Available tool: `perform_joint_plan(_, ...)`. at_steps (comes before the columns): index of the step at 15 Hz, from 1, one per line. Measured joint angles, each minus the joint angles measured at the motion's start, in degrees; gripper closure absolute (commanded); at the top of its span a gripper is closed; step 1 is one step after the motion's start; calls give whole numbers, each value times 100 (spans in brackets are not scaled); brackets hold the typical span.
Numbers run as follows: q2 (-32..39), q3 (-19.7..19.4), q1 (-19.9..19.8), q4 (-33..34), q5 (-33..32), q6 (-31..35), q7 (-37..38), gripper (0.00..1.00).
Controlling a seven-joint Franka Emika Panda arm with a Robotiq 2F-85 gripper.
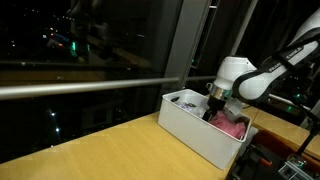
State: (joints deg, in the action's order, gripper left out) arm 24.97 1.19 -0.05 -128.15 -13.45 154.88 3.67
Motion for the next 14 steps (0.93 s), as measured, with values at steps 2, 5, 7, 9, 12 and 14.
perform_joint_plan(2, 260, 0, -35, 172, 293, 39, -147, 55)
perform_joint_plan(5, 305, 57, -143, 272, 694, 39, -462, 77)
perform_joint_plan(7, 232, 207, -339, 270, 1040, 33, -806, 90)
perform_joint_plan(9, 96, 469, -646, 235, 1501, 22, -1290, 99)
perform_joint_plan(12, -308, 883, -1140, 139, 2283, -117, -2095, 99)
perform_joint_plan(14, -754, 1026, -1373, 69, 2785, -398, -2602, 100)
